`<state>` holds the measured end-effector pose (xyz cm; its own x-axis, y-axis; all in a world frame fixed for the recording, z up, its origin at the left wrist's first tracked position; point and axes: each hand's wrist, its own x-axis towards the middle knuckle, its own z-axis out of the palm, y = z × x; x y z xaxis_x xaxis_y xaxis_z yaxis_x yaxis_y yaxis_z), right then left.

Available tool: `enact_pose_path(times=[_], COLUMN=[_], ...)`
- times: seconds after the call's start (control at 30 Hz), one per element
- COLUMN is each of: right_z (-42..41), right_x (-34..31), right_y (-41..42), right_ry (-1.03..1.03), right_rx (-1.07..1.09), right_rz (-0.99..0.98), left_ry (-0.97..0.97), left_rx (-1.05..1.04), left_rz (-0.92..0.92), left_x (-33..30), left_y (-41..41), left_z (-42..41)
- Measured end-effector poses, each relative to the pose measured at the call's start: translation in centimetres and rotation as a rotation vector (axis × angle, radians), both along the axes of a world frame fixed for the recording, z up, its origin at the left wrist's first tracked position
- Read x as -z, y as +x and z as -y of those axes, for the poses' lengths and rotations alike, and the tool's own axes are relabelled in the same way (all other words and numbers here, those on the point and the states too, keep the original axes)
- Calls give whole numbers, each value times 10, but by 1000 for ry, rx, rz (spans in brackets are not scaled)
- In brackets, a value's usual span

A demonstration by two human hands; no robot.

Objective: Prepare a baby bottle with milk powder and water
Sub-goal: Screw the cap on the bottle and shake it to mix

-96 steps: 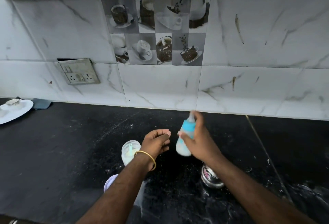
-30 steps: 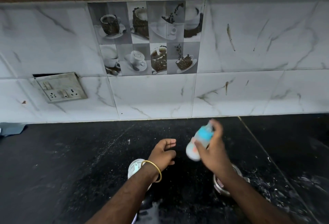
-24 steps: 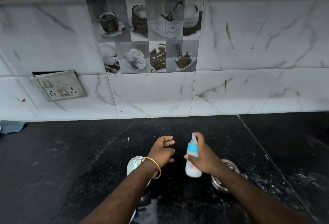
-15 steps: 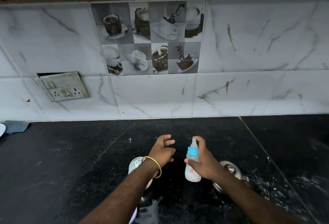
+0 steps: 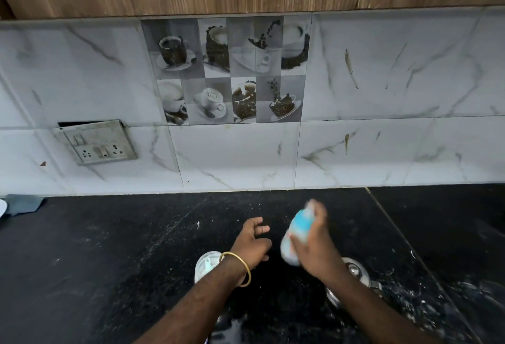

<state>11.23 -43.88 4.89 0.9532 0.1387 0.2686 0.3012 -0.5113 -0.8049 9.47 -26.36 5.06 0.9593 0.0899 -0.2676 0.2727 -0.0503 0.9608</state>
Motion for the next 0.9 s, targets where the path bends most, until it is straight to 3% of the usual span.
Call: enact_pose_path(times=[0.03, 0.1, 0.2, 0.27, 0.33, 0.37, 0.47, 0.53, 0.63, 0.67, 0.8, 0.83, 0.9], right_z=[-1, -2, -6, -7, -5, -2, -1, -3, -3, -3, -8, -10, -13], right_x=[4, 5, -8, -4, 6, 7, -5, -2, 9, 9, -4, -1, 8], right_y=[-6, -8, -1, -5, -15, -16, -7, -8, -20, -20, -8, -10, -18], right_ry=[-149, -151, 187, 48, -202, -197, 130, 150, -150, -150, 207, 164, -63], right_rx=[-109, -121, 173, 110, -117, -154, 66, 145, -164, -195, 123, 120, -86], right_rz=[-103, -123, 167, 137, -88, -128, 128, 204, -132, -165, 157, 153, -67], left_ry=[1, -5, -15, -24, -37, -40, -43, -43, -42, -46, -51, -51, -56], left_rx=[2, 16, 9, 0, -6, -3, -20, -35, -39, -35, -48, -50, -42], left_rz=[-1, 5, 0, -16, -20, -19, -10, -19, -24, -21, -18, -24, -29], left_x=[0, 1, 2, 1, 2, 2, 1, 0, -2, -1, -3, -4, -4], left_y=[0, 0, 4, 3, 3, 3, 6, 6, 5, 5, 5, 4, 1], left_z=[1, 2, 2, 2, 1, -1, -4, -6, -7, -7, -6, -5, -5])
